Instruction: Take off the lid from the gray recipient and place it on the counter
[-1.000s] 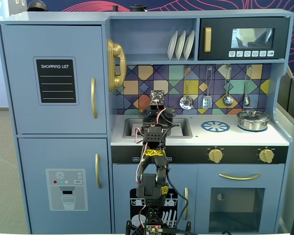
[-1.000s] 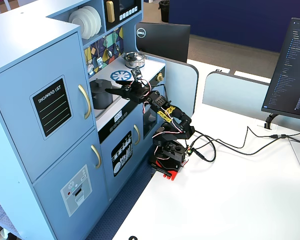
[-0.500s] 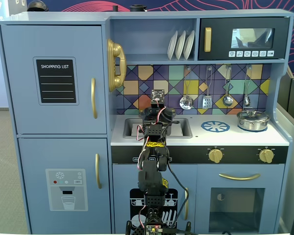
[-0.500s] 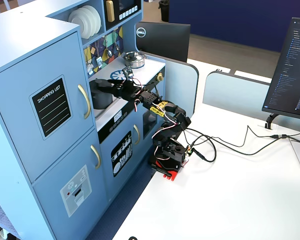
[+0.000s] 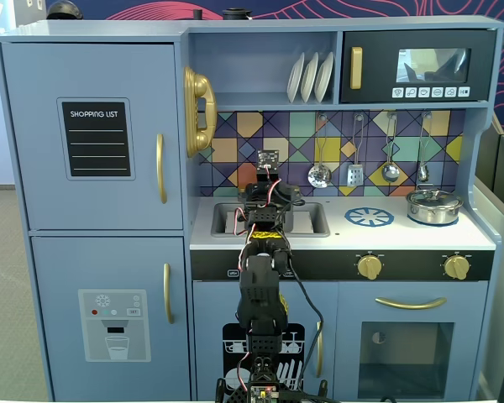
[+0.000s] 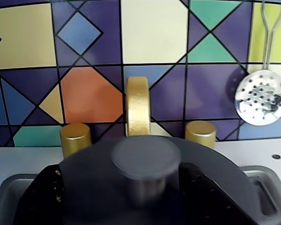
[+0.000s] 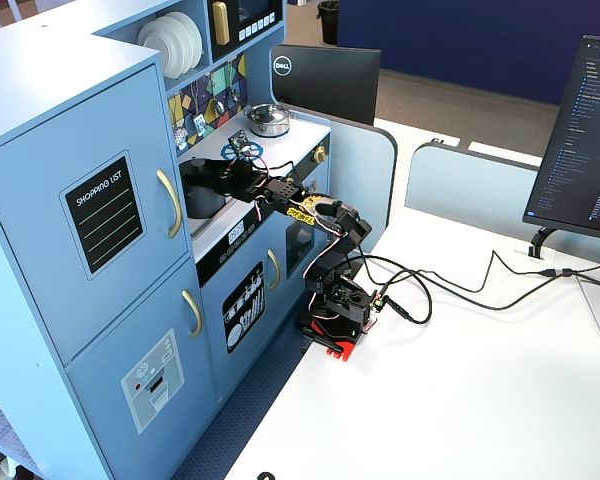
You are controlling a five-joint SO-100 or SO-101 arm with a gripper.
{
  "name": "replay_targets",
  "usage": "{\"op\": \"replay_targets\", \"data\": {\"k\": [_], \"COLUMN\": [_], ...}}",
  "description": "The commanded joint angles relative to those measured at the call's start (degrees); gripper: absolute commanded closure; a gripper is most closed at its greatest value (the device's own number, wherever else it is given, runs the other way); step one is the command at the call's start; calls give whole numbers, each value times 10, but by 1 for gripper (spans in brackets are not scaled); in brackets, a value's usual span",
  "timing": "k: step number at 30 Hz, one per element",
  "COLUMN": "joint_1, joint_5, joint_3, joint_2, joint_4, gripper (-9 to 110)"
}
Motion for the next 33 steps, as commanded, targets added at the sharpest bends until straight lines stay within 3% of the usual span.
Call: {"op": "replay_targets", "data": {"k": [1,6,12,23,33], "joint_1": [3,4,3,-7,24], "joint_5": [0,1,8,20,14], "joint_3": [-54,-68,-68,-66,-109], "joint_2": [-22,-40,-40,-1,52], "joint_4": [-20,-24,-30,-48,17], "gripper": [79,83,101,101,102]}}
